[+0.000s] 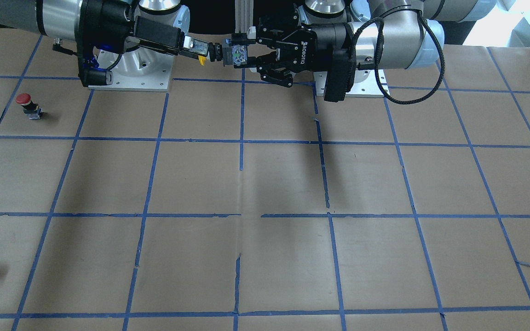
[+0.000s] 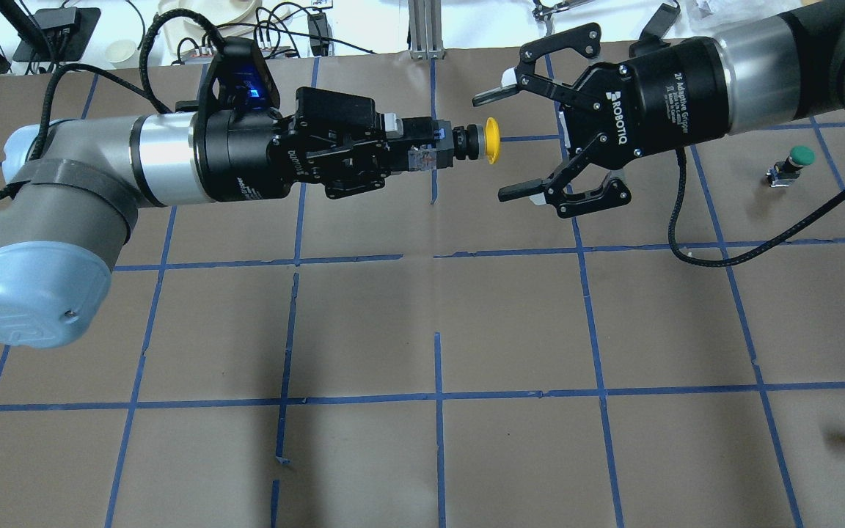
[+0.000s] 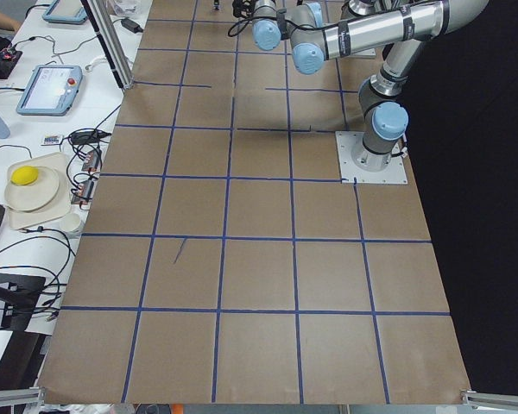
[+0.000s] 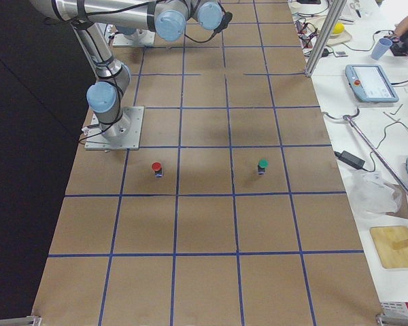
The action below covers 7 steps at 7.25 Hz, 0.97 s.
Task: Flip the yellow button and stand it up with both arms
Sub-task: 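Close the right gripper on the yellow cap and open the left gripper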
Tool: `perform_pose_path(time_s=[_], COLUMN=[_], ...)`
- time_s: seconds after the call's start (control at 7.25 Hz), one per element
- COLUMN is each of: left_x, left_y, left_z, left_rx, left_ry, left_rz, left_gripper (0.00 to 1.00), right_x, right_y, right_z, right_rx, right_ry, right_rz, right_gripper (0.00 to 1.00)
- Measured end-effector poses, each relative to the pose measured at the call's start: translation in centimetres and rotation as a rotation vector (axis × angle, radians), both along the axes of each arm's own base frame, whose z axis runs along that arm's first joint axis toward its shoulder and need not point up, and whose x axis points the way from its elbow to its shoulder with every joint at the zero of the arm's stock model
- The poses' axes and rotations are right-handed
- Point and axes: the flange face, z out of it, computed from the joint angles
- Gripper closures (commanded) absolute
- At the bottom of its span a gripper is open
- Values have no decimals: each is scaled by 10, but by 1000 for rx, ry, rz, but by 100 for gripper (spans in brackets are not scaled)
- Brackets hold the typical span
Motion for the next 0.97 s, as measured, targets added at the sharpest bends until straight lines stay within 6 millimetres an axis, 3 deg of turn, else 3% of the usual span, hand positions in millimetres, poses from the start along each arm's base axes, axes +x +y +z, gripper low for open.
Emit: perform_pose_path(time_s=[0.41, 0.69, 0.97], left_x=[0, 0, 0], left_y=[1, 0, -4], left_z=[1, 1, 3], left_rx=[3, 14, 26], left_ry=[0, 0, -9], left_rz=[0, 1, 3], left_gripper=[98, 1, 0], right_x=[0, 0, 0], right_y=[-1, -1, -1], right_z=[2, 2, 2], right_rx=[-14, -12, -12], right_ry=[4, 3, 3], right_rz=[1, 0, 0], right_gripper=[69, 69, 69])
